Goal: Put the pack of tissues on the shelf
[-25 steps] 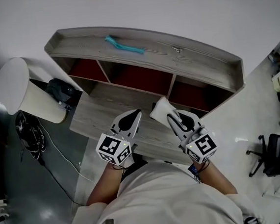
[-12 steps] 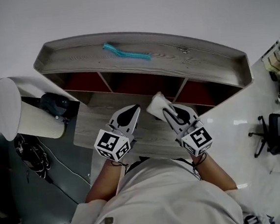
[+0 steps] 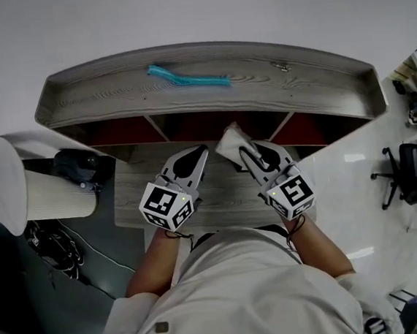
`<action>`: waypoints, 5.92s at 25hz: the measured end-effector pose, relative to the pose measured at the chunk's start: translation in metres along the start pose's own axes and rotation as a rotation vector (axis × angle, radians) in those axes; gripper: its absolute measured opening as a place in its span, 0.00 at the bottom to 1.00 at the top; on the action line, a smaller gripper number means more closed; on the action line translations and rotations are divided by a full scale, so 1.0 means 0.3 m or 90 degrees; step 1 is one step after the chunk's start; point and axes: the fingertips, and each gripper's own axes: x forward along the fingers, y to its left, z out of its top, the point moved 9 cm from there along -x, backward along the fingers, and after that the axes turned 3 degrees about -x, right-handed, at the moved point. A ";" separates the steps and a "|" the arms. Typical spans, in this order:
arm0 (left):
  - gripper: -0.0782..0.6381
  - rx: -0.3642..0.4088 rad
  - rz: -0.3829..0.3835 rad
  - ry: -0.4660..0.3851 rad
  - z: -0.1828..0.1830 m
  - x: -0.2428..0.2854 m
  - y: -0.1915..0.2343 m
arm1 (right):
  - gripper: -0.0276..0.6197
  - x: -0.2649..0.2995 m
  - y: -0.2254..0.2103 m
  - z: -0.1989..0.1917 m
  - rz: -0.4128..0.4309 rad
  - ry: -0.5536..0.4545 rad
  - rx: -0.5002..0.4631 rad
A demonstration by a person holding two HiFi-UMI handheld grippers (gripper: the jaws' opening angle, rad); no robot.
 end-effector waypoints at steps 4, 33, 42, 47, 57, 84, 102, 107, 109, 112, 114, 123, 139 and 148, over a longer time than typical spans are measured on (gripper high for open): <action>0.13 -0.003 -0.010 0.007 -0.006 0.025 0.053 | 0.18 0.069 -0.006 -0.002 -0.012 0.011 -0.023; 0.13 -0.030 -0.035 0.041 -0.074 0.109 0.222 | 0.19 0.428 -0.073 -0.098 -0.021 0.107 -0.049; 0.13 -0.036 -0.041 0.041 -0.081 0.117 0.227 | 0.20 0.465 -0.089 -0.099 -0.025 0.118 -0.057; 0.13 -0.038 -0.040 0.040 -0.075 0.114 0.228 | 0.22 0.464 -0.088 -0.093 -0.030 0.112 -0.057; 0.13 -0.034 -0.044 0.035 -0.065 0.097 0.178 | 0.39 0.421 -0.098 -0.034 -0.058 0.065 -0.071; 0.13 0.006 0.011 -0.008 -0.003 -0.004 -0.118 | 0.26 0.081 -0.020 0.060 -0.002 0.006 -0.078; 0.13 0.007 0.087 -0.032 -0.061 0.075 -0.560 | 0.09 -0.396 -0.114 0.039 0.103 -0.047 -0.055; 0.13 0.009 0.104 -0.041 -0.086 0.058 -0.692 | 0.08 -0.523 -0.104 0.024 0.132 -0.059 -0.065; 0.13 0.005 0.112 -0.040 -0.110 0.043 -0.739 | 0.07 -0.571 -0.094 0.016 0.143 -0.064 -0.072; 0.13 -0.005 0.125 -0.039 -0.145 0.022 -0.799 | 0.07 -0.633 -0.078 -0.001 0.159 -0.060 -0.076; 0.13 -0.009 0.131 -0.039 -0.160 0.010 -0.833 | 0.07 -0.667 -0.069 -0.008 0.167 -0.052 -0.069; 0.13 -0.005 0.135 -0.029 -0.204 -0.070 -0.925 | 0.07 -0.781 -0.035 -0.014 0.160 -0.069 -0.073; 0.13 0.025 0.087 -0.028 -0.205 -0.412 -0.900 | 0.07 -0.872 0.270 -0.035 0.107 -0.040 -0.075; 0.13 0.030 0.039 -0.046 -0.218 -0.656 -0.901 | 0.07 -0.928 0.541 -0.025 0.086 -0.039 -0.086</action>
